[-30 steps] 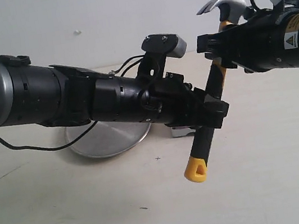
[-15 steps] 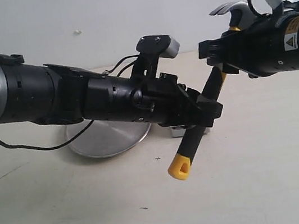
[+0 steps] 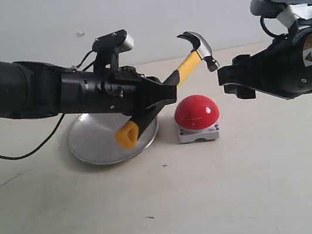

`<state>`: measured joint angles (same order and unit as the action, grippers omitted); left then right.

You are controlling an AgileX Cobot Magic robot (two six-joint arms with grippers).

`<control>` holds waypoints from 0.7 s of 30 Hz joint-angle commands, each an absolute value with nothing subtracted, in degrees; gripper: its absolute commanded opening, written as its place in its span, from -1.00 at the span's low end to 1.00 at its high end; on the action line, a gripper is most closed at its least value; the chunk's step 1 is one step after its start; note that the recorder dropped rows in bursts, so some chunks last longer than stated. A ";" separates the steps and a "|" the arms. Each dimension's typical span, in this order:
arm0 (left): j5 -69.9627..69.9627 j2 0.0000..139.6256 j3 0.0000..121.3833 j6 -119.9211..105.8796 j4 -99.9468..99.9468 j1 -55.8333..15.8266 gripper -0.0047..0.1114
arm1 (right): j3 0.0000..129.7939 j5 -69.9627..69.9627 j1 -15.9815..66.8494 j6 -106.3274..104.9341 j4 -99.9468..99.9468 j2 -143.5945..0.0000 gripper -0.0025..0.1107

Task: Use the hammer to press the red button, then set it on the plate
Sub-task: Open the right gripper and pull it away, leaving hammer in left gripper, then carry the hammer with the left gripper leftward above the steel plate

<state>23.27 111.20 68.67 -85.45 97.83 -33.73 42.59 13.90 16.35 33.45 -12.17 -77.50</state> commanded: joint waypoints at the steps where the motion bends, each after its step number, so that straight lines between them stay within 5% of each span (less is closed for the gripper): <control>1: 23.75 107.47 69.42 -85.84 99.95 -33.91 -0.92 | 42.57 16.02 16.40 28.36 -9.78 -77.28 0.24; 7: 13.03 101.77 66.55 -92.45 99.95 -37.06 -0.92 | 42.29 14.35 16.40 24.55 -9.49 -74.14 0.12; 18: 0.00 91.27 57.75 -98.92 99.95 -44.61 -0.92 | 27.18 -4.13 16.40 18.65 -11.12 -53.50 -0.86; 21: 0.00 90.47 56.28 -98.92 99.95 -44.72 -0.92 | 22.70 -6.23 16.40 17.98 -11.12 -45.32 -0.96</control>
